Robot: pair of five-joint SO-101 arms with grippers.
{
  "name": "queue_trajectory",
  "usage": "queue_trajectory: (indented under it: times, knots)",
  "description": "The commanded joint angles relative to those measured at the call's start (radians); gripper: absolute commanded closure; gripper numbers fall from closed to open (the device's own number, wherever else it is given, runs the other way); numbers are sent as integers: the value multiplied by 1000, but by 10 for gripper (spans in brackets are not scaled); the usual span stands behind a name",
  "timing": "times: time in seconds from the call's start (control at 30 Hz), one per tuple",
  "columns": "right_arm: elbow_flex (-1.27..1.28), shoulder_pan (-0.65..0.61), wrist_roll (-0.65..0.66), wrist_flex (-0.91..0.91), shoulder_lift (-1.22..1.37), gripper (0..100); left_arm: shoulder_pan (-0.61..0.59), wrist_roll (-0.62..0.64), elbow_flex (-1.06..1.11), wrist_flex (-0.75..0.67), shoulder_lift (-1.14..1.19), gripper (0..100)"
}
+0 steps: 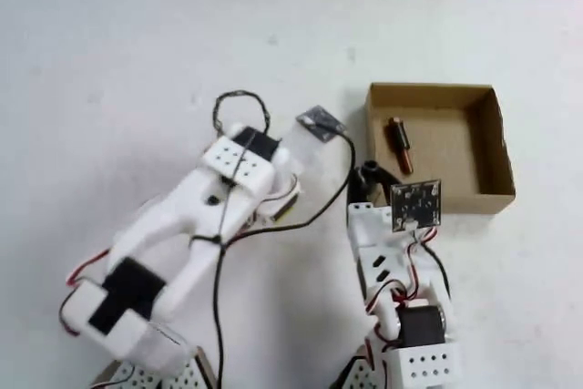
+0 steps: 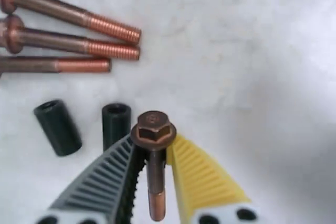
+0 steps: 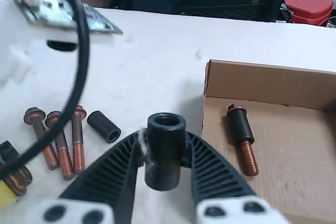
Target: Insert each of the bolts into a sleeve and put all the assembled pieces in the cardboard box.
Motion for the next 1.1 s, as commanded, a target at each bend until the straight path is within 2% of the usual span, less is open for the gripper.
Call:
queue_trajectory:
  times: [0.0, 0.13, 0.47, 0.97, 1.07]
  knots:
    - [9, 7, -5, 5, -2, 981, -7, -5, -11, 74, -124, 979]
    - [9, 4, -6, 5, -2, 981, -74, -6, -11, 92, -179, 979]
    - [9, -2, -14, 5, -2, 981, -338, -15, -11, 126, -383, 979]
    - [9, -4, -14, -1, -2, 981, -348, -14, -11, 373, -782, 978]
    - [9, -56, -11, -21, -4, 981, -348, -9, -11, 413, -840, 978]
